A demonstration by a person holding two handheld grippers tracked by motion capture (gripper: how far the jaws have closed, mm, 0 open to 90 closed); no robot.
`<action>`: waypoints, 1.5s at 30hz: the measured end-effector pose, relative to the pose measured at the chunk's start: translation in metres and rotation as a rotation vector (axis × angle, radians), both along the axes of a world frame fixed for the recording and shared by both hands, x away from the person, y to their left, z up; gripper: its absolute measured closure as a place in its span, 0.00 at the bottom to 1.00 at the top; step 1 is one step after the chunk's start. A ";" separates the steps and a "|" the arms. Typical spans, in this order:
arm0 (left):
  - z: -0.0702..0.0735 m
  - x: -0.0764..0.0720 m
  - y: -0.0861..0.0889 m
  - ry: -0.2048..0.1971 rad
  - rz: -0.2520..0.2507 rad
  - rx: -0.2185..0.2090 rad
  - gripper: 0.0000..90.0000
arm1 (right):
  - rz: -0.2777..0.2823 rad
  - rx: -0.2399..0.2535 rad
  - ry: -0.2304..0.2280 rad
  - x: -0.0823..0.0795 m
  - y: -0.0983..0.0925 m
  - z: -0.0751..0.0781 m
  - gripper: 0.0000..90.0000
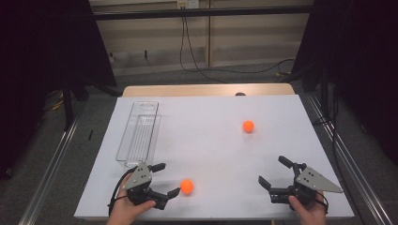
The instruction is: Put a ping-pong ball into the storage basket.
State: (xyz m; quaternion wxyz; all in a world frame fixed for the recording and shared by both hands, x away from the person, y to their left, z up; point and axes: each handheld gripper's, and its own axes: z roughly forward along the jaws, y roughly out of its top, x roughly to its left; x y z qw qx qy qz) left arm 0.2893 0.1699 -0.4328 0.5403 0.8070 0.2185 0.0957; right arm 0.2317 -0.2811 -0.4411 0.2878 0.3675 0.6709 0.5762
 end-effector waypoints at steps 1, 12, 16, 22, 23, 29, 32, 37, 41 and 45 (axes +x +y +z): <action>0.000 0.001 0.000 0.000 -0.005 0.012 0.04 | -0.001 0.000 0.001 0.000 0.000 0.000 0.02; -0.006 0.001 -0.007 0.056 -0.041 0.046 0.04 | -0.002 -0.003 0.001 0.000 0.000 0.000 0.02; -0.007 0.002 -0.009 0.068 -0.037 0.048 0.04 | 0.001 -0.002 -0.001 0.000 -0.001 0.000 0.02; -0.007 0.004 -0.011 0.082 -0.034 0.053 0.04 | 0.001 -0.003 -0.002 0.000 -0.001 0.000 0.02; -0.007 0.005 -0.013 0.084 -0.037 0.053 0.04 | 0.000 -0.006 -0.002 0.000 -0.001 0.000 0.02; -0.008 0.006 -0.015 0.094 -0.031 0.056 0.04 | 0.000 -0.004 -0.002 0.000 -0.001 0.000 0.02; -0.008 0.006 -0.016 0.099 -0.037 0.063 0.04 | -0.003 -0.004 -0.001 0.000 -0.002 0.000 0.02; -0.009 0.006 -0.019 0.110 -0.051 0.082 0.04 | -0.003 -0.003 -0.001 0.000 -0.002 0.000 0.02; -0.010 0.006 -0.022 0.117 -0.054 0.095 0.05 | -0.003 -0.004 0.000 0.000 -0.002 0.000 0.02; -0.010 0.006 -0.025 0.118 -0.062 0.122 0.07 | -0.002 -0.004 -0.001 0.000 -0.002 0.000 0.02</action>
